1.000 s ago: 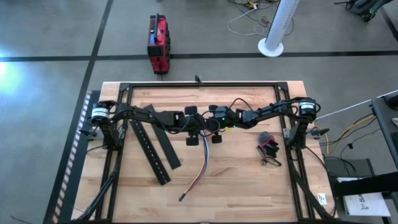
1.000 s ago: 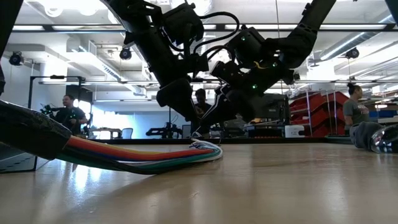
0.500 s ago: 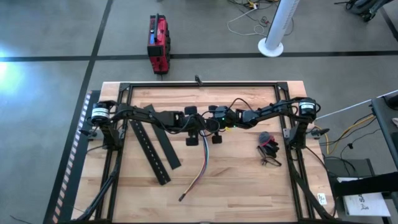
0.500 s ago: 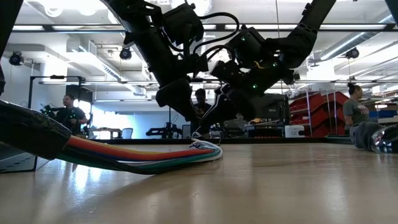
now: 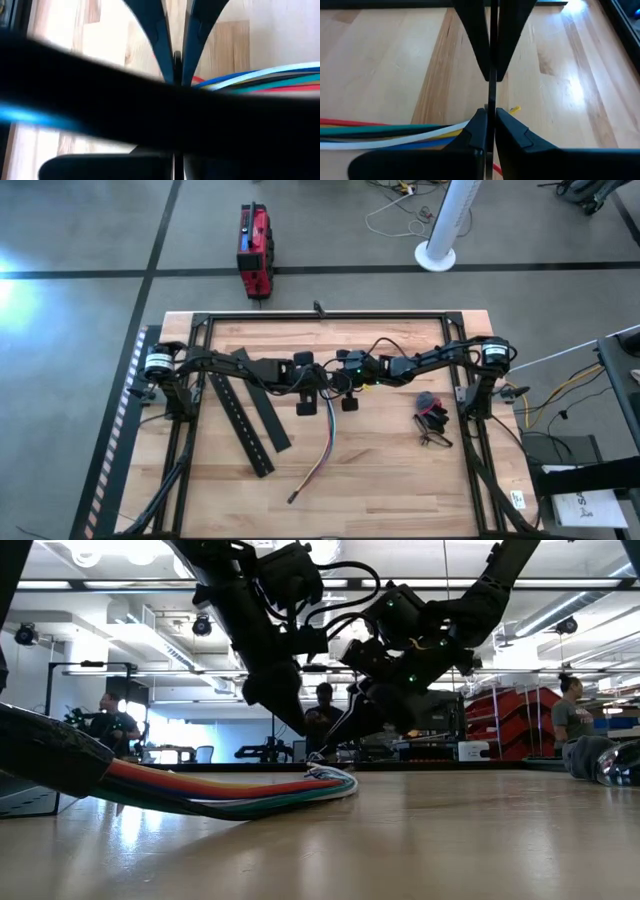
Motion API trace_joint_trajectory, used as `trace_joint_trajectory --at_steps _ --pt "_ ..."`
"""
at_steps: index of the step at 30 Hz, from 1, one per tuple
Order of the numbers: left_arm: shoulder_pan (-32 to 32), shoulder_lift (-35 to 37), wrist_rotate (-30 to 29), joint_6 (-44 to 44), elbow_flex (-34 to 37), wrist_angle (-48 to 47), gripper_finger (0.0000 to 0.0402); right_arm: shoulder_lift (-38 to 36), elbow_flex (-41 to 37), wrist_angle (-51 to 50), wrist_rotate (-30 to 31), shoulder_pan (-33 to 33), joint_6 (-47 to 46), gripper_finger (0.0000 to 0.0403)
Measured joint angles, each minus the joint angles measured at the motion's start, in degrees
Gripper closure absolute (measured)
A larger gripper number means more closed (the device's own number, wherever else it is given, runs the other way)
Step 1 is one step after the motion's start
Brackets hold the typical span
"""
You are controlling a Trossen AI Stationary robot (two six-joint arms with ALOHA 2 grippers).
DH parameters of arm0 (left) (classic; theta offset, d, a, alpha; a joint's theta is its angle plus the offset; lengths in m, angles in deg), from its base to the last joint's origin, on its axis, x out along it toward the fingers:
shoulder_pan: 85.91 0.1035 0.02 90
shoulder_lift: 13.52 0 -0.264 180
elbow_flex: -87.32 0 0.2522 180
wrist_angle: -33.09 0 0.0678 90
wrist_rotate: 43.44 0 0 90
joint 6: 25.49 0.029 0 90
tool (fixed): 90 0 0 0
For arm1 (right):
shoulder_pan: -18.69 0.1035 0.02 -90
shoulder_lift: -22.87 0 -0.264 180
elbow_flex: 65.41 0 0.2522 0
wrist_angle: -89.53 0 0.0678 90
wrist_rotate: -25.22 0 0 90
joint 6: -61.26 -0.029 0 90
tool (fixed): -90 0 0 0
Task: Ziptie cables
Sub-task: Wrap the cable wires with the black zip tie
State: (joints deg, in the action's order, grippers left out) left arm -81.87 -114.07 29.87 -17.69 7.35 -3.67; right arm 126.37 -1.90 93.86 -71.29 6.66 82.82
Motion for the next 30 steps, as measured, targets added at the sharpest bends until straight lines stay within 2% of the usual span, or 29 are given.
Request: trace_joint_trajectory --at_steps 15,25,30 --pt "0.02 1.50 -0.86 -3.48 0.46 -6.51 0.0401 -1.35 -0.09 -5.86 0.00 0.02 -1.38 0.0394" --pt "-0.02 5.74 -0.81 -5.85 2.97 -6.13 0.0401 -1.49 -0.15 -5.99 0.00 0.02 -2.24 0.0394" --pt "-0.11 6.21 3.00 -5.85 3.43 -4.50 0.0401 -1.49 -0.21 -6.15 0.00 0.02 -2.19 0.0394"
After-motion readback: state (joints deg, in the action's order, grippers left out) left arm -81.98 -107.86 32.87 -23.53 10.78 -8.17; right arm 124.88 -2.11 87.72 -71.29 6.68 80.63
